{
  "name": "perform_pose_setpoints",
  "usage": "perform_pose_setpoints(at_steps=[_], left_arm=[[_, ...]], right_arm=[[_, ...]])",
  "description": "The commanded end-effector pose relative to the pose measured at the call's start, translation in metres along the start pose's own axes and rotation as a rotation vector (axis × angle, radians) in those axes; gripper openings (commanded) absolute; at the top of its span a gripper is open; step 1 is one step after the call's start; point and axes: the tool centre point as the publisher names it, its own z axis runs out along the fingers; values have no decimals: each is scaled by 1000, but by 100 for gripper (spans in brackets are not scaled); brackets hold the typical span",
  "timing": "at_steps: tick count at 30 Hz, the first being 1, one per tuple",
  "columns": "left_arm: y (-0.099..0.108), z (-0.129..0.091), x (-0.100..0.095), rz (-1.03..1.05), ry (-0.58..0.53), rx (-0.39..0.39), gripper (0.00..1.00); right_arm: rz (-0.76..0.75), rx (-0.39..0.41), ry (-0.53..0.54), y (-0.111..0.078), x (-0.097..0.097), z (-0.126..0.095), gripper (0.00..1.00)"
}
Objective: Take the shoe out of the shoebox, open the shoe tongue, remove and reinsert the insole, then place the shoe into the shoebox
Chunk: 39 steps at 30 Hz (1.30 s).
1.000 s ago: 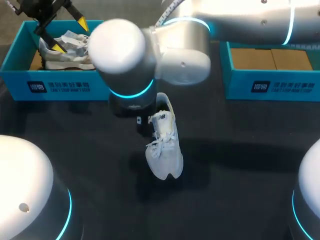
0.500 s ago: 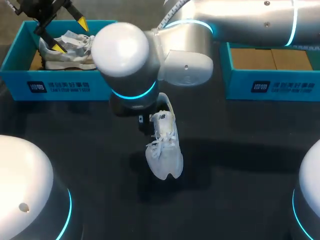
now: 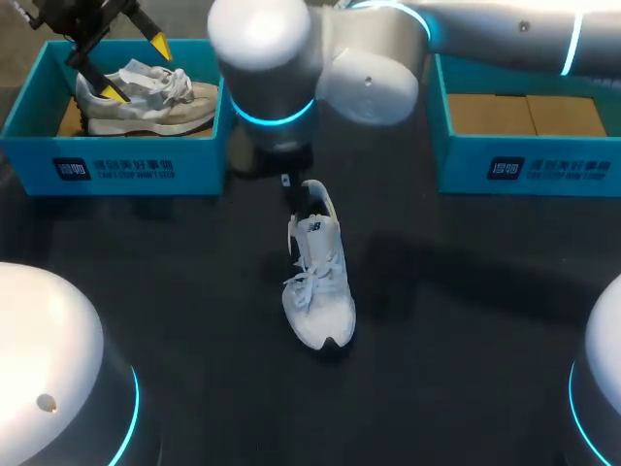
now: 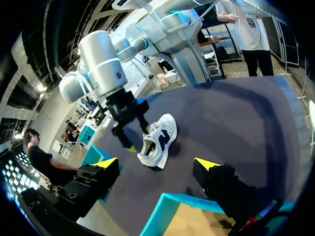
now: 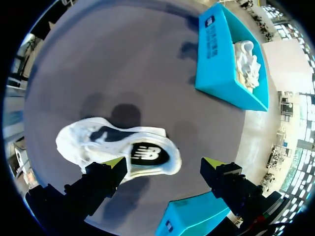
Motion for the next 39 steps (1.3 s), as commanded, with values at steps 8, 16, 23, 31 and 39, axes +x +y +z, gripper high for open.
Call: perform_pose_setpoints(at_steps=[8, 16, 23, 31, 39], left_arm=[[-1, 0, 0, 0, 3, -2, 100], [-1, 0, 0, 0, 3, -2, 100], [-1, 0, 0, 0, 3, -2, 100], [-1, 0, 0, 0, 3, -2, 100], [-1, 0, 0, 0, 3, -2, 100]], right_arm=[[-13, 37, 24, -14, -32, 38, 100], [-20, 43, 36, -14, -35, 59, 100], [15, 53, 57, -17, -35, 83, 100], [57, 38, 93, -25, -29, 97, 100], [74, 33, 99, -25, -27, 99, 46]])
